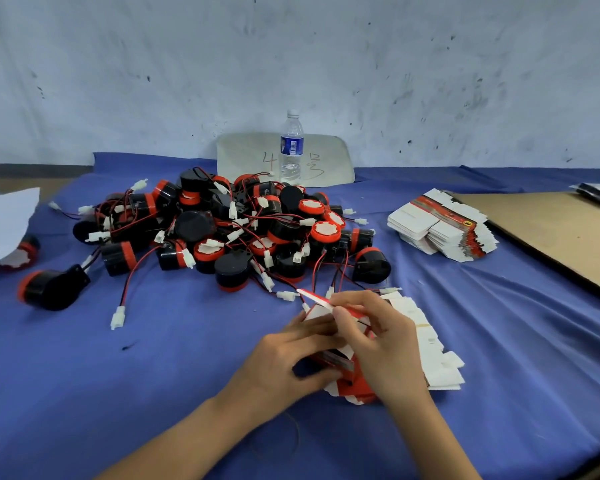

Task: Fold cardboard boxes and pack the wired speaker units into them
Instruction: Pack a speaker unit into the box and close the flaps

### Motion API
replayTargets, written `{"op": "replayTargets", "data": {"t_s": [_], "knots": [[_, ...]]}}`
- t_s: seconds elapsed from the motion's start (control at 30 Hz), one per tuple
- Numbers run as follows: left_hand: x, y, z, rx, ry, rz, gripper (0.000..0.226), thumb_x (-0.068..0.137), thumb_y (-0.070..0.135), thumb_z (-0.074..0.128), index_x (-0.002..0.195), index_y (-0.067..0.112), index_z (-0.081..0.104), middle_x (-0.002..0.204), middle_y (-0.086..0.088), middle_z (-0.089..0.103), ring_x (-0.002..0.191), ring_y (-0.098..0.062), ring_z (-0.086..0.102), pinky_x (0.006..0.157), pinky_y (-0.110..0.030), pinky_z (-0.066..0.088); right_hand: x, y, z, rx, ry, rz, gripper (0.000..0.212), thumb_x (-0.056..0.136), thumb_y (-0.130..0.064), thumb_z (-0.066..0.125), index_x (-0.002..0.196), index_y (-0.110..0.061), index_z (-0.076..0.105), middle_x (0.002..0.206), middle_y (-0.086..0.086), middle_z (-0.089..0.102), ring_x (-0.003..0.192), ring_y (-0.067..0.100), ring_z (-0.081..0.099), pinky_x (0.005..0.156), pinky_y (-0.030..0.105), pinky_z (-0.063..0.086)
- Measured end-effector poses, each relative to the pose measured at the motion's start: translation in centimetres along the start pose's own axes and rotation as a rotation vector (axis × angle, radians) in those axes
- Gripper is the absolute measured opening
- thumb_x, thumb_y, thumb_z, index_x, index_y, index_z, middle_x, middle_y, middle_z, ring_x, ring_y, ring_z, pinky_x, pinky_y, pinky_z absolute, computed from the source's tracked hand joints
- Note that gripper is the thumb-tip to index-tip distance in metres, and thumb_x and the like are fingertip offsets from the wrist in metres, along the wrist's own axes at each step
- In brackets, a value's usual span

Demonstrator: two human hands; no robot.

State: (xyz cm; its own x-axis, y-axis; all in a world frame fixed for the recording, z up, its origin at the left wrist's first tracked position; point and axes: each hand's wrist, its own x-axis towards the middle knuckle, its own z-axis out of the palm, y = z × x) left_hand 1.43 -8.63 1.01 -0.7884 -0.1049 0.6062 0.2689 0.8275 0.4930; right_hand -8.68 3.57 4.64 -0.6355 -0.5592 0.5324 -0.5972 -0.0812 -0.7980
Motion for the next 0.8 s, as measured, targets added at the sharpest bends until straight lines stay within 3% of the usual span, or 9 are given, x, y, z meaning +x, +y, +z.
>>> {"op": "replayTargets", "data": {"t_s": [0.17,0.23,0.3,0.4,0.53,0.8], "knots": [[0.1,-0.1,0.2,0.058,0.041,-0.007,0.027,0.089,0.023,0.064,0.114,0.014,0.071,0.128,0.010,0.059,0.125,-0.002,0.050,0.114,-0.023,0.029,0.3,0.7,-0.5,-0.107,-0.027,0.002,0.051,0.085,-0.002,0.067,0.089,-0.052,0.067,0.082,-0.032,0.068,0.077,-0.006,0.064,0.070,0.006,0.044],[0.1,0.2,0.3,0.033,0.089,-0.019,0.021,0.086,0.015,0.068,0.106,0.014,0.073,0.119,0.011,0.066,0.115,-0.001,0.057,0.104,-0.015,0.039,0.1,0.7,-0.3,-0.105,-0.059,-0.057,0.056,0.083,-0.002,0.070,0.085,-0.058,0.066,0.088,-0.034,0.068,0.084,-0.006,0.065,0.075,0.008,0.045],[0.1,0.6,0.2,-0.048,0.211,-0.123,0.016,0.081,0.006,0.072,0.089,0.020,0.072,0.101,0.009,0.069,0.097,0.000,0.064,0.085,-0.012,0.048,-0.4,0.8,0.3,-0.116,-0.046,-0.082,0.047,0.081,-0.001,0.073,0.086,-0.048,0.072,0.092,-0.030,0.069,0.088,-0.005,0.065,0.078,0.012,0.048],[-0.1,0.6,0.1,-0.127,0.399,-0.367,0.032,0.077,0.001,0.076,0.076,0.022,0.053,0.085,0.004,0.053,0.081,-0.007,0.057,0.069,-0.019,0.049,-0.8,1.4,0.5,-0.140,-0.025,-0.076,0.026,0.077,-0.003,0.077,0.085,-0.028,0.076,0.092,-0.025,0.070,0.087,-0.003,0.065,0.077,0.010,0.047],[0.1,0.3,-0.5,-0.414,0.420,-0.588,0.024,0.083,0.002,0.071,0.091,0.018,0.055,0.094,-0.005,0.057,0.080,-0.005,0.059,0.072,-0.014,0.049,-0.7,1.4,-0.1,-0.107,-0.123,-0.041,0.037,0.075,-0.001,0.078,0.082,-0.037,0.073,0.097,-0.026,0.068,0.092,-0.004,0.064,0.081,0.008,0.045],[-0.1,-0.1,-0.8,-0.399,0.323,-0.474,0.021,0.084,-0.001,0.068,0.085,0.019,0.071,0.094,0.010,0.061,0.094,-0.009,0.061,0.079,-0.014,0.048,-0.1,1.8,-1.3,0.042,-0.244,0.066,0.034,0.075,0.000,0.077,0.076,-0.033,0.070,0.096,-0.018,0.071,0.097,0.001,0.064,0.083,0.010,0.045]]}}
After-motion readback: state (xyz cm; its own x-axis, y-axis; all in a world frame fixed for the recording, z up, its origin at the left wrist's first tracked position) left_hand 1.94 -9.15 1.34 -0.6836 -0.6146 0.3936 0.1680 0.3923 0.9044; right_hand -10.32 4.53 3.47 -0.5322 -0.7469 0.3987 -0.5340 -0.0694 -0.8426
